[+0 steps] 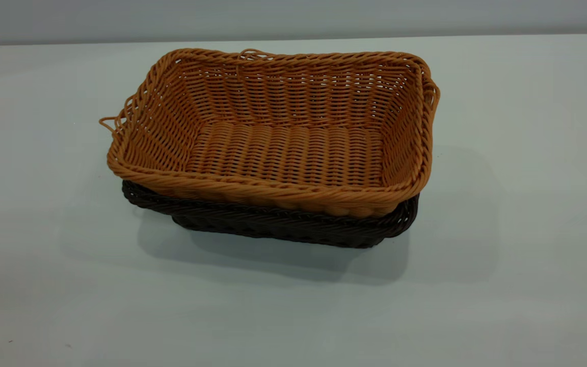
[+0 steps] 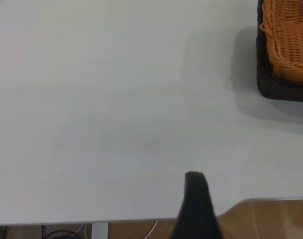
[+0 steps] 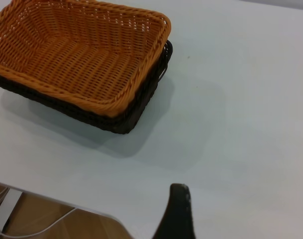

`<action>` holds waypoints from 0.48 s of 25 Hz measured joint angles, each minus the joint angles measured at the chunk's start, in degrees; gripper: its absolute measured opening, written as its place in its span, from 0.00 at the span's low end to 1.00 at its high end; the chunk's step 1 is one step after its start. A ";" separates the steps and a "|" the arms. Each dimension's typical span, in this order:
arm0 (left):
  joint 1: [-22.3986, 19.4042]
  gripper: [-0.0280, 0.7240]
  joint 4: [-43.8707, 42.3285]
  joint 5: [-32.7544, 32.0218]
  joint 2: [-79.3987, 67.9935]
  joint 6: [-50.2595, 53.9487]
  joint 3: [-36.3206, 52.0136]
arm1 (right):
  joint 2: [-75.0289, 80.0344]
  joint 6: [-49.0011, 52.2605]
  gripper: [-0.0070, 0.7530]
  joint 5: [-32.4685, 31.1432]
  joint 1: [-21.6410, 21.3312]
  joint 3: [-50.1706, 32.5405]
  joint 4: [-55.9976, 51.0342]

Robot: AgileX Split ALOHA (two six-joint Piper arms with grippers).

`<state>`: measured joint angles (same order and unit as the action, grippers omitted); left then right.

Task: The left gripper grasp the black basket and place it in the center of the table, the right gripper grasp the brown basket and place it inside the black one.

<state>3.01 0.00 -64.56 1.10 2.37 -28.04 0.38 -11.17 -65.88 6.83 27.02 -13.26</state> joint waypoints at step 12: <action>0.00 0.71 0.00 0.10 0.00 0.00 0.00 | 0.00 0.12 0.78 0.00 -1.82 0.00 0.20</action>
<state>3.01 0.00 -64.47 1.10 2.37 -28.04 0.38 -11.05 -65.88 5.01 27.02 -13.06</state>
